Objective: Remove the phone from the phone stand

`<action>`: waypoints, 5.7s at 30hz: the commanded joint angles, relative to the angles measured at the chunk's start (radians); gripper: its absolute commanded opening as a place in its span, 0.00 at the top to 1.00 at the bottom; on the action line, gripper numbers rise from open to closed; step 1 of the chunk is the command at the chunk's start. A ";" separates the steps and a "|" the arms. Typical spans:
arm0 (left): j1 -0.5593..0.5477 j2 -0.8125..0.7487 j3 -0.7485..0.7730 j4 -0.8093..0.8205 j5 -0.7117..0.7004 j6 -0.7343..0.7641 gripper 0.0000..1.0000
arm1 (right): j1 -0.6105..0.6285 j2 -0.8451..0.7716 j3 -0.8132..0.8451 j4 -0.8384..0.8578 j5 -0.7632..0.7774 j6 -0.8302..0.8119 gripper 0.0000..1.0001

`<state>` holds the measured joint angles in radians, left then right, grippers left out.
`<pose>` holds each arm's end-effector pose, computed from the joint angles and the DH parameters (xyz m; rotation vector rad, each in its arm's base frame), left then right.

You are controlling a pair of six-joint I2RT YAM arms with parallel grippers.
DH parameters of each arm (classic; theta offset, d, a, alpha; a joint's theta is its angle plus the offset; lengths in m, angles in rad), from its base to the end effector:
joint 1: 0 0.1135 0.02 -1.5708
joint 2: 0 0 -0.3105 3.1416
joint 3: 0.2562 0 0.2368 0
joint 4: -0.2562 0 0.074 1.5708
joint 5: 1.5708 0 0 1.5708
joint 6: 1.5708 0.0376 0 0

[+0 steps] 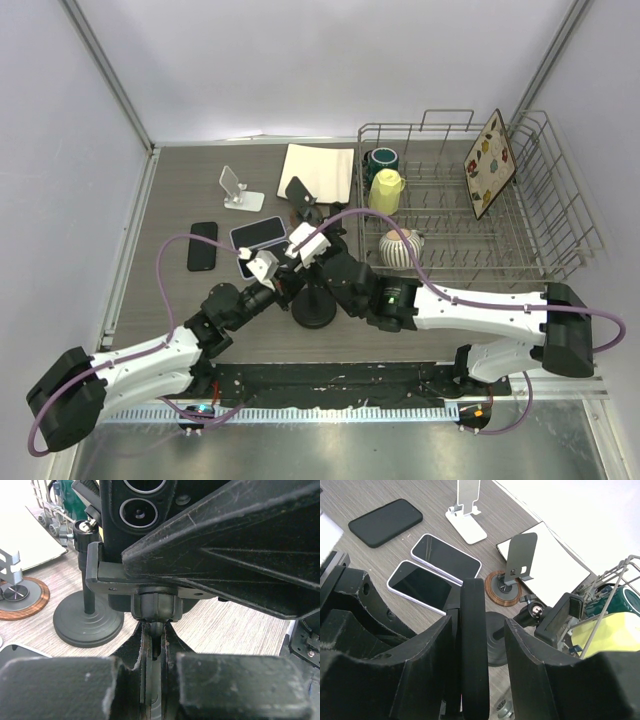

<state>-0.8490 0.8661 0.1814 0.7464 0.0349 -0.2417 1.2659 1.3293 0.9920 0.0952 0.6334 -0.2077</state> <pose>0.0952 -0.1102 0.2585 0.4995 1.4960 -0.8936 0.1062 0.2633 0.3708 -0.8257 1.5647 0.1925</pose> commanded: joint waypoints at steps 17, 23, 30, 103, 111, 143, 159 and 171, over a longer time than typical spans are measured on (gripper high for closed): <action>-0.001 -0.015 0.012 -0.084 -0.209 -0.048 1.00 | 0.016 0.001 0.060 -0.060 0.000 -0.004 0.99; -0.001 -0.030 -0.003 -0.097 -0.420 -0.160 1.00 | 0.104 0.024 0.098 -0.184 0.167 0.033 0.99; -0.001 -0.026 0.004 -0.136 -0.516 -0.194 1.00 | 0.184 0.057 0.129 -0.282 0.275 0.142 0.99; 0.001 -0.024 -0.036 0.117 -0.241 -0.090 0.96 | -0.011 -0.317 0.019 -0.203 0.180 0.150 0.99; -0.001 0.172 0.095 0.286 -0.099 -0.045 0.98 | -0.011 -0.384 0.011 -0.230 0.049 0.123 0.99; -0.028 -0.228 0.087 -0.318 -0.122 -0.094 0.11 | -0.011 -0.495 0.016 -0.232 0.025 0.080 0.99; -0.032 -0.174 0.638 -0.849 -0.251 0.085 0.00 | -0.149 -0.090 0.529 -0.403 -0.010 0.396 0.99; -0.107 -0.115 0.730 -0.914 -0.400 0.491 0.00 | -0.304 0.087 0.651 -0.321 -0.219 0.632 0.99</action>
<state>-0.9241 0.7486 0.8974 -0.1699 -0.2459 0.0681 0.9855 1.4418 1.6032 -0.3752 0.4641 0.2996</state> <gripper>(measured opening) 0.996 0.214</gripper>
